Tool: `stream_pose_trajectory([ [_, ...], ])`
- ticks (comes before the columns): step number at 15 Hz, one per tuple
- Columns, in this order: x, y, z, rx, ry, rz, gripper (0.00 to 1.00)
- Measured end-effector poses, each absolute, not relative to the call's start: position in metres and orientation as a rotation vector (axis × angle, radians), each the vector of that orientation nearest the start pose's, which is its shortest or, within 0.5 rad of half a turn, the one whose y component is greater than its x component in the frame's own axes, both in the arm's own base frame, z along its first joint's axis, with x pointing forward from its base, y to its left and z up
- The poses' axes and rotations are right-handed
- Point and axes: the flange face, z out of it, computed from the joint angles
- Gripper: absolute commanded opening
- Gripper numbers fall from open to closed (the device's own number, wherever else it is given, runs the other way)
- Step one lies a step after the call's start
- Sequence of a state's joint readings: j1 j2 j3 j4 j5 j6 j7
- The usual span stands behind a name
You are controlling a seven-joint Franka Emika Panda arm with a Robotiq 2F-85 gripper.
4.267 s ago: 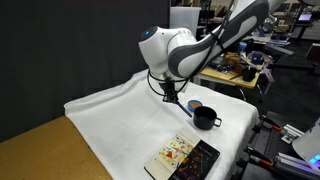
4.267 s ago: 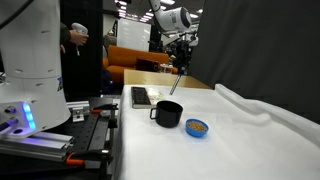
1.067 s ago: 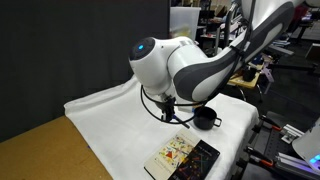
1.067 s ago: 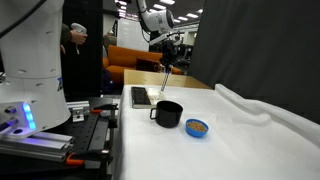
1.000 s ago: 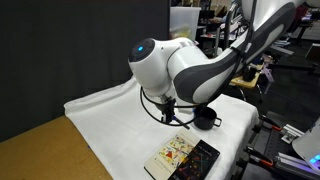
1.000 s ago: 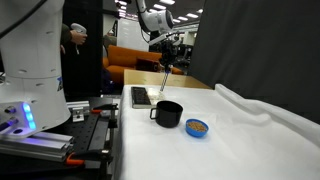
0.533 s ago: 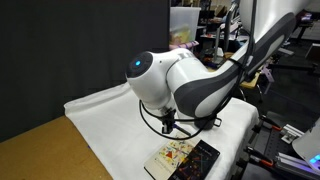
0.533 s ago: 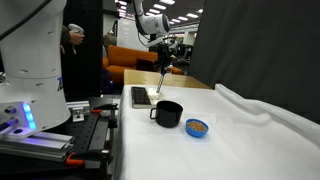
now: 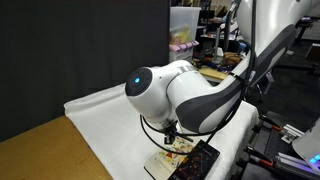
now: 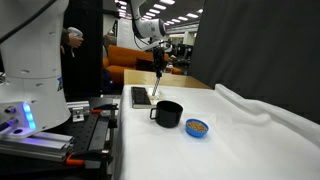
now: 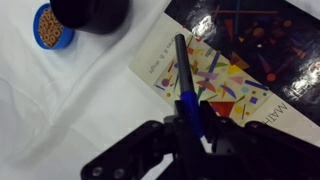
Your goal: Remove the pen from the black cup and put it next to the book
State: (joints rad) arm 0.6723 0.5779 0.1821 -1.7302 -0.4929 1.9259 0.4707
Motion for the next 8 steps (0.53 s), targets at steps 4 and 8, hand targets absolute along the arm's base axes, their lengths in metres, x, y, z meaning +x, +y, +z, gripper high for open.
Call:
stream_pose_trajectory([
  [4,0.456,0.435,0.225,-3.463,-1.082,0.165,0.05],
  [8,0.468,0.422,0.223,-3.511,-1.016,0.141,0.05],
])
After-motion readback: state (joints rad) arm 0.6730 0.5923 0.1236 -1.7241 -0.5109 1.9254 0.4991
